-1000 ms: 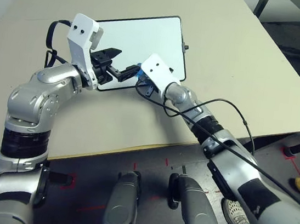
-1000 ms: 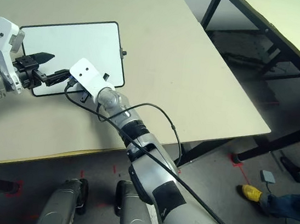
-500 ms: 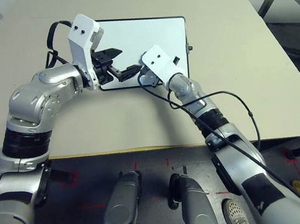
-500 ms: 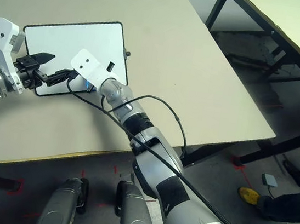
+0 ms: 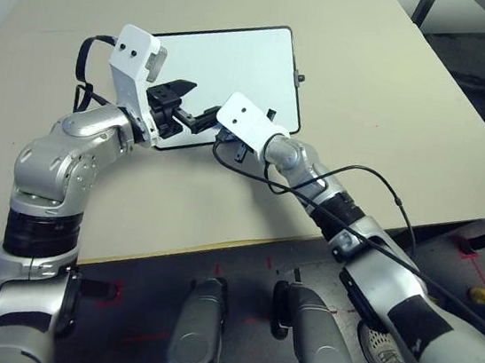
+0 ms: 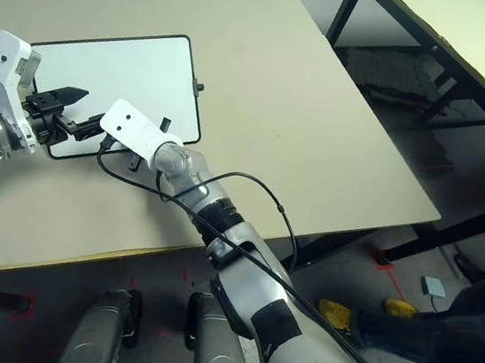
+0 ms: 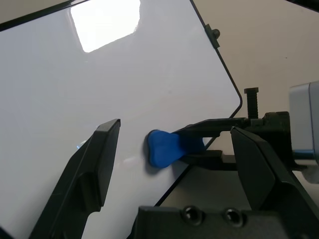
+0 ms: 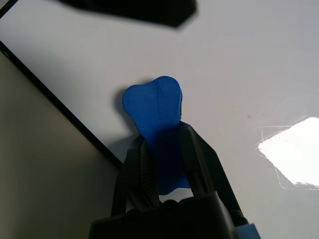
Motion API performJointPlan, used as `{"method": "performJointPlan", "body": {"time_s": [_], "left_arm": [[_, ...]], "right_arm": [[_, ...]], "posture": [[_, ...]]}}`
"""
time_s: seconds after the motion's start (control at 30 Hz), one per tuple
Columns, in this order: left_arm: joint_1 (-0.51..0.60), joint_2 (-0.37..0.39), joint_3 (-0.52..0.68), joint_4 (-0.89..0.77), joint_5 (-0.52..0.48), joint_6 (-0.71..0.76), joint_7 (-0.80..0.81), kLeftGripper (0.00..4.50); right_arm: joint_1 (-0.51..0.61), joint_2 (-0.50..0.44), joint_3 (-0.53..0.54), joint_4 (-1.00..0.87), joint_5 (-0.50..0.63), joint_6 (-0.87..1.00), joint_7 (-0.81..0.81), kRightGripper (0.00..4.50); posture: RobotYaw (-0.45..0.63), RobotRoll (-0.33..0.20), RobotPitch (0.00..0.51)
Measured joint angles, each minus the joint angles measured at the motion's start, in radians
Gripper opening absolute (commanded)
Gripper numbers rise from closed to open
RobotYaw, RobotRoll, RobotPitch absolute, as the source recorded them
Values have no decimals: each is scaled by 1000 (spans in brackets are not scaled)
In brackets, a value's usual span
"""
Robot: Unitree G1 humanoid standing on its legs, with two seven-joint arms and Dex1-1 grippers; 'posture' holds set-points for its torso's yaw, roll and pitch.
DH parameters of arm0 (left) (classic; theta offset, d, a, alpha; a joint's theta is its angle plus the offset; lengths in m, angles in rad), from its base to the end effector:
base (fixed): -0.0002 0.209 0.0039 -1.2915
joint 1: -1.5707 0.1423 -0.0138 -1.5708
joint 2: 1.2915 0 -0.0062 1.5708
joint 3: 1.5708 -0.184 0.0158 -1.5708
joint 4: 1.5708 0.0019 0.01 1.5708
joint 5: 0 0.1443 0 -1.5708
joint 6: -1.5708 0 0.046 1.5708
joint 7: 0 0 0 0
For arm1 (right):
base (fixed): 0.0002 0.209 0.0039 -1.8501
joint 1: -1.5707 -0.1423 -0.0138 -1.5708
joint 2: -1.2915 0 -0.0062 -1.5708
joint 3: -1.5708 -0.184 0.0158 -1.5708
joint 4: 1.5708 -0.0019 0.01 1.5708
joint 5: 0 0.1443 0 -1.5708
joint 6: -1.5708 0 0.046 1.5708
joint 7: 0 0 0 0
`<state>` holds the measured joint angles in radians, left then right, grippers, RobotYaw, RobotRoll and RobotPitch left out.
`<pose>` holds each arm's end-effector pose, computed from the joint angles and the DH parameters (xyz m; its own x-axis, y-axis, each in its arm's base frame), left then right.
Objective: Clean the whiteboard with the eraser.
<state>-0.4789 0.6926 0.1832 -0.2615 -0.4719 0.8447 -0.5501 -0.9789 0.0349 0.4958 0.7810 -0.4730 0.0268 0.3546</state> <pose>0.2528 0.2462 0.2200 0.8626 -0.4821 -0.1530 0.5032 0.8487 0.1628 0.3281 -0.0032 0.1424 0.6744 0.6932 -0.2542 -0.5698 0.2697 -0.7763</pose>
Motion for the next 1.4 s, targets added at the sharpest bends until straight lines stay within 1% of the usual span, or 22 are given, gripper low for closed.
{"method": "performJointPlan", "body": {"time_s": [0.17, 0.27, 0.43, 0.53, 0.7, 0.93, 1.03, 1.13, 1.23, 1.3, 1.4], "left_arm": [[1, 23, 14, 28, 0, 0, -18, 4500], [4, 34, 20, 30, 1, -1, -21, 4500], [21, 33, 29, 30, 1, -1, -20, 4500], [22, 32, 29, 29, 0, -1, -20, 4500], [22, 28, 29, 27, -1, -1, -19, 4500], [22, 11, 29, 24, -1, -1, -9, 4500], [20, -11, 29, 24, 1, -5, 10, 4500], [6, -26, 40, 26, 6, -30, 38, 4500], [-14, -43, 83, 36, 27, -96, 88, 4500], [-22, -53, 114, 58, 48, -143, 128, 4500], [-24, -67, 143, 88, 84, -231, 175, 4500]], "right_arm": [[-44, -7, -3, 54, 7, 0, -14, 799], [-80, -29, -25, 90, 15, 0, -53, 798], [-123, -66, -85, 135, 34, 0, -119, 798], [-134, -67, -90, 145, 39, 0, -125, 798], [-133, -64, -92, 144, 42, 0, -117, 798], [-91, -52, -100, 83, 51, 7, -77, 798], [-76, -53, -145, 19, 98, 69, -34, 798], [-55, -75, -216, -97, 167, 203, 19, 797], [-41, -143, -342, -301, 254, 409, 52, 797], [-45, -190, -417, -437, 292, 520, 54, 797], [-54, -242, -496, -578, 327, 662, 44, 797]], "posture": [[105, 0, 184], [105, 0, 182], [105, 0, 186], [104, 0, 190], [104, 0, 193], [104, 0, 195], [111, 0, 193], [111, 0, 192], [108, 0, 188], [106, 0, 184], [103, 0, 183]]}}
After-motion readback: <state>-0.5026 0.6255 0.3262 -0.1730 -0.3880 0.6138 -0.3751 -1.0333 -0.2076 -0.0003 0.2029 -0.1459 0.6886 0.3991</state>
